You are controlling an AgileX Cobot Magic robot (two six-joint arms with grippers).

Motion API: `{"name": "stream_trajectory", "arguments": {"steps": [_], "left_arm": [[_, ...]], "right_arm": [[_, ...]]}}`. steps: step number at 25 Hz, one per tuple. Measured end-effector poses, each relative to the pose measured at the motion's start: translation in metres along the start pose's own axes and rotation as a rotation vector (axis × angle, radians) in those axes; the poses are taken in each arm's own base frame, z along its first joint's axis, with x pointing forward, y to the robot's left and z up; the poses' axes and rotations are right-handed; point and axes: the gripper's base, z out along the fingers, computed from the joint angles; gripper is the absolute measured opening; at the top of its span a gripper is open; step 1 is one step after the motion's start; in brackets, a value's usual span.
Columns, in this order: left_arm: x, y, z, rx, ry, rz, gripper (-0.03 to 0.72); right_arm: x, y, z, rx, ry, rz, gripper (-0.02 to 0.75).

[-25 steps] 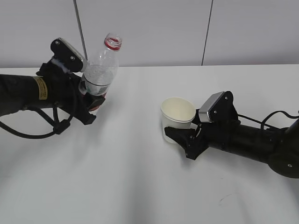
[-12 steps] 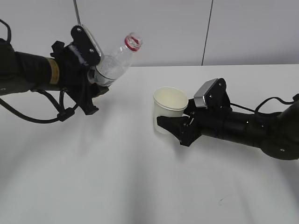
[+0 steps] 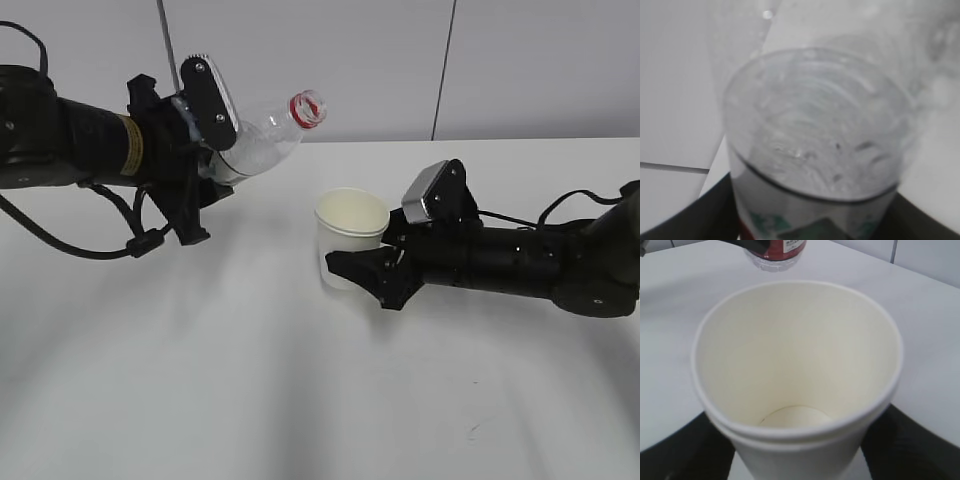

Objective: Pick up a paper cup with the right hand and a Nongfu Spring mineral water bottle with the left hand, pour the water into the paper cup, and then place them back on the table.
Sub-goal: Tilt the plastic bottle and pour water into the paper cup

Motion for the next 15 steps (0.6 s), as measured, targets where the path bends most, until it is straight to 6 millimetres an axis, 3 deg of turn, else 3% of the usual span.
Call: {"name": "stream_trajectory", "arguments": {"steps": [15], "left_arm": [[-0.010, 0.004, -0.001, -0.042, 0.074, 0.255, 0.406]], "right_arm": [[-0.011, 0.011, 0.015, -0.067, -0.008, -0.061, 0.529]]}}
